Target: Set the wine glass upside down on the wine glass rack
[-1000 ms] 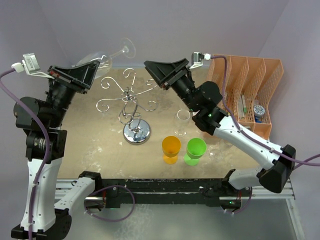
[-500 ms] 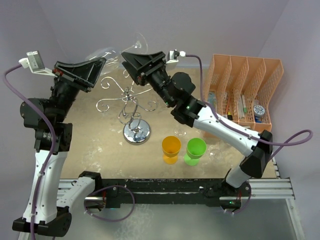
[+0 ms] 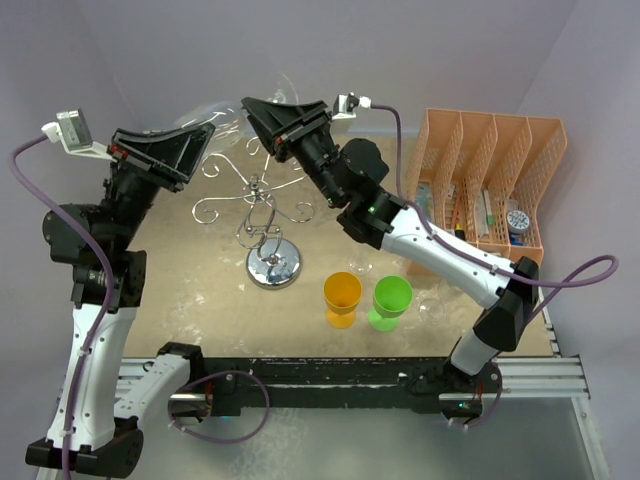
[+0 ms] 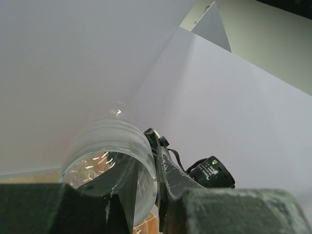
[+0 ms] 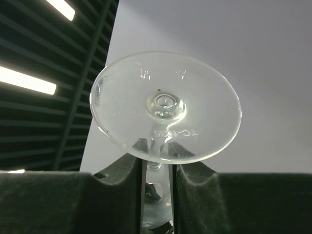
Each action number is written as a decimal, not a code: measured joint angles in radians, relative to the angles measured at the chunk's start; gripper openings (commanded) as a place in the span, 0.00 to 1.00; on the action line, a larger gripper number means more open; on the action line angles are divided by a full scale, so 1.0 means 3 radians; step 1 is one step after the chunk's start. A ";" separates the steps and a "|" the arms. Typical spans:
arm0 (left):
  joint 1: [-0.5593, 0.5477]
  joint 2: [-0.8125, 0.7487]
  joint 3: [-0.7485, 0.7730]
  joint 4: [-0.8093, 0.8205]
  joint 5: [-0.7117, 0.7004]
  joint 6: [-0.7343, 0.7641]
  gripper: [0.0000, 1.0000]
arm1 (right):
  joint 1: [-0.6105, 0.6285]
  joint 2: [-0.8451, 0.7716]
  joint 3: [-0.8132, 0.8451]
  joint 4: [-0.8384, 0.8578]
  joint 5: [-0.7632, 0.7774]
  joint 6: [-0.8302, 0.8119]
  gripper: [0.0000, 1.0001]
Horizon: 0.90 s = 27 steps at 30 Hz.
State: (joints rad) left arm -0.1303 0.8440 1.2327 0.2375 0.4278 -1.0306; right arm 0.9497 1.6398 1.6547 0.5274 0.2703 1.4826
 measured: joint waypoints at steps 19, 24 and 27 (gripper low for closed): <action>0.0000 -0.0146 -0.0178 0.0371 0.0045 -0.0011 0.36 | 0.0052 0.0014 0.0057 0.0261 -0.0333 -0.0032 0.00; 0.0000 -0.0243 -0.0177 0.0240 -0.0019 0.0061 0.62 | 0.0070 0.0014 0.0055 0.0347 -0.0301 -0.0167 0.00; 0.0000 -0.0281 -0.0167 0.0145 -0.0060 0.0112 0.70 | 0.0070 0.0010 0.0038 0.0444 -0.0215 -0.0272 0.00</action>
State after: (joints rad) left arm -0.1303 0.7597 1.1828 0.2810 0.4099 -0.9970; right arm 0.9707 1.6428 1.6661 0.6605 0.2058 1.4010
